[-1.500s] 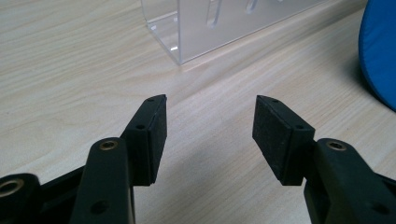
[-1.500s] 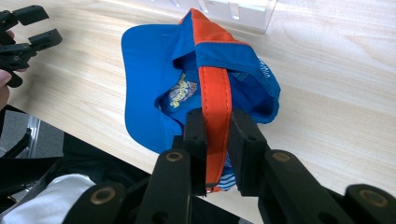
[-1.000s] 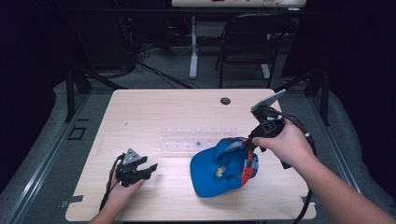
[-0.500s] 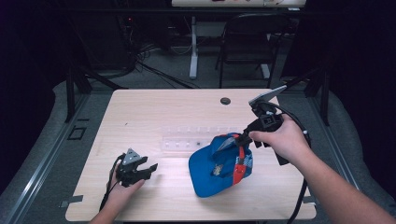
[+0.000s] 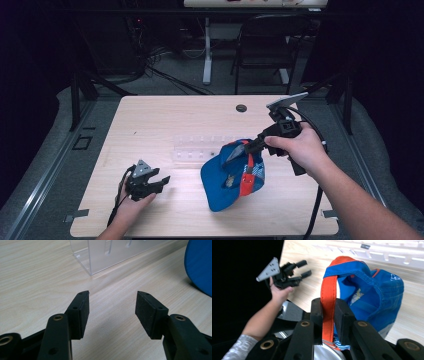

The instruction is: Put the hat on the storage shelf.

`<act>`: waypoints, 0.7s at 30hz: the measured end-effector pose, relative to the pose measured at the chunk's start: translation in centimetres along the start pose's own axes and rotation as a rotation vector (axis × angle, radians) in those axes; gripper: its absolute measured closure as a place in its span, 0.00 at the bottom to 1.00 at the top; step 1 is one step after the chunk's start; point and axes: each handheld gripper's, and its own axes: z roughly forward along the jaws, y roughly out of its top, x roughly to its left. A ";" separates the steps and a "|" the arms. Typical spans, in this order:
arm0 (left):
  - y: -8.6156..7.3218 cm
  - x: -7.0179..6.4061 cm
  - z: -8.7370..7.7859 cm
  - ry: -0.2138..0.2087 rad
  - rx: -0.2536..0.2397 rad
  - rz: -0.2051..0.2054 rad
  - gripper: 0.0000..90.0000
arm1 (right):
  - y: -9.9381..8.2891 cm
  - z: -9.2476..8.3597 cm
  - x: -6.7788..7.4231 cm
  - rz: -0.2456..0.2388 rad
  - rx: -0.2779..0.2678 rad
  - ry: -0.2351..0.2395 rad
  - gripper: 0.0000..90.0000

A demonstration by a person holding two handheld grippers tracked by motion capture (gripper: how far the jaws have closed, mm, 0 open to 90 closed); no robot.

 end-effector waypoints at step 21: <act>1.4 -4.2 -0.1 -0.100 -0.050 0.073 0.51 | 0.5 -0.9 -0.5 0.049 -0.073 0.118 0.87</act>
